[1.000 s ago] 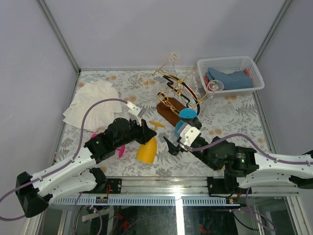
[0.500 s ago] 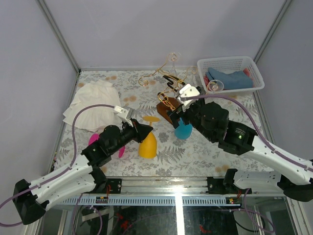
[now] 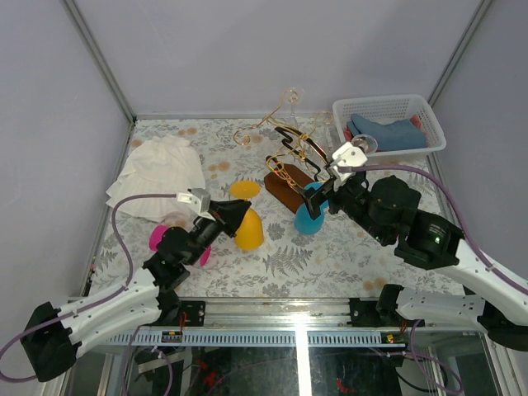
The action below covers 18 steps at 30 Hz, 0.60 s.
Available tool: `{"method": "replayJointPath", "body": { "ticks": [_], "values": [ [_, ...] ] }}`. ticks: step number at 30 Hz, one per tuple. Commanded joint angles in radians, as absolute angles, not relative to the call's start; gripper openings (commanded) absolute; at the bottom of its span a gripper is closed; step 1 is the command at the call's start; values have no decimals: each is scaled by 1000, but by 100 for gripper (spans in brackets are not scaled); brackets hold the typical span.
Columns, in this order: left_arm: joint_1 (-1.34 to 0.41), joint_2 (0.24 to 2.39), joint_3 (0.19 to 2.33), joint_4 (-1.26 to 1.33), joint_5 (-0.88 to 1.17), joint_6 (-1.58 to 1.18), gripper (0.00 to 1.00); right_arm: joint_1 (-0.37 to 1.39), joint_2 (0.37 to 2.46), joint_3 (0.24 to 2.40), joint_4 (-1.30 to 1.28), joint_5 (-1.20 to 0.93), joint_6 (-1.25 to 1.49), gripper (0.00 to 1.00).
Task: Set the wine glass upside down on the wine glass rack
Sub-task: Turn the wine glass upside down at the wine rack.
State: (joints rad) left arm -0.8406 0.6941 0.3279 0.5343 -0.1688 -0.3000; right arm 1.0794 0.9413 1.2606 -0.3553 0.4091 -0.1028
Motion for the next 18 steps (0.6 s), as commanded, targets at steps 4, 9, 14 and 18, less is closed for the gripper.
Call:
{"method": "replayJointPath", "body": {
  "ticks": [4,9,14,18],
  "values": [
    [-786,813,309,1023,-142,-70,0,1074,898,1239,-361,440,-100,96],
    [-590,973,340,1207,104,-165,0,1074,885,1223,-371,440,-104,96],
    [-521,1135,401,1335,222,-176,0,1074,875,1208,-386,443,-105,96],
    [-484,1230,460,1379,296,-175,0,1074,861,1196,-400,451,-100,96]
  ]
}}
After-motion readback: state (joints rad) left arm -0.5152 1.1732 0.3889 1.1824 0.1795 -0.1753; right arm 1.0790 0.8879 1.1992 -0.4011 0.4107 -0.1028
